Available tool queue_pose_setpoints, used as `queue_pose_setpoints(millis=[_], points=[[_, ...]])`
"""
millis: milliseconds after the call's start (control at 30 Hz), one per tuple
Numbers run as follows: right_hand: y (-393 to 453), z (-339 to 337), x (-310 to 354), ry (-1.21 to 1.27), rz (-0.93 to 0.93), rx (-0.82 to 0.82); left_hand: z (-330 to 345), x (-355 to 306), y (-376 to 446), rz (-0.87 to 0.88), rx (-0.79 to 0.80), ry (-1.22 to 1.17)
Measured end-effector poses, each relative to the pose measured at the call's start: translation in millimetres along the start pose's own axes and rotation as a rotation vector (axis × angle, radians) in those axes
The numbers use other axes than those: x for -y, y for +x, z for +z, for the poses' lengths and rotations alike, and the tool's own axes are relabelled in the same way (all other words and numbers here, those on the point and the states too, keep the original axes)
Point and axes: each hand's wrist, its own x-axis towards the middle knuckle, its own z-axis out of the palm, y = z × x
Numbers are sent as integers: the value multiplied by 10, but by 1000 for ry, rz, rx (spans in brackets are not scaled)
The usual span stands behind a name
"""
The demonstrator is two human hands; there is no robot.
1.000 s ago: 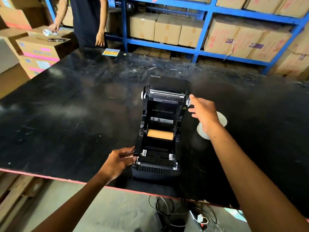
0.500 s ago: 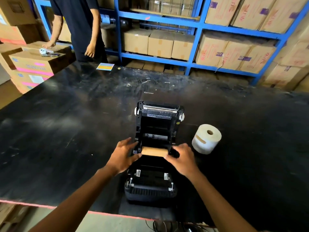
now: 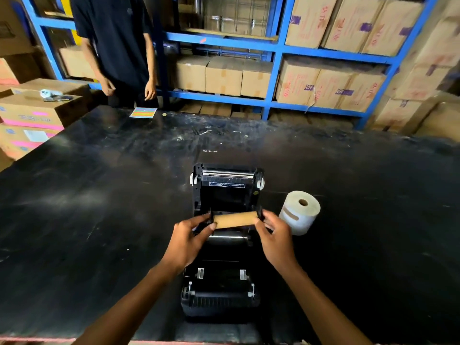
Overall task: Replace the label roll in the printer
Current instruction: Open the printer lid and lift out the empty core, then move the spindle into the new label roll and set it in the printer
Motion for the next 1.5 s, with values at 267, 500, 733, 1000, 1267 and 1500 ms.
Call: queue_pose_setpoints(millis=[267,500,733,1000,1267,1500], points=[[-107,-744,-145,157,159,-98,584,-508,71,5,189,-265],[-258,-1687,-872,104,461,-275,1481,-627,271,103,309,166],[-237,-2101,-1270,-128,415,-173,2356,-405,448,110,493,757],[-163,-2180,-1588,-118,395,-12,2632,-49,269,48,416,768],[113,-1949,-1674,39,383,173,2447,-435,29,-18,623,342],[395,-2286,-1888,53,510,172,1815,-388,100,-84,423,494]])
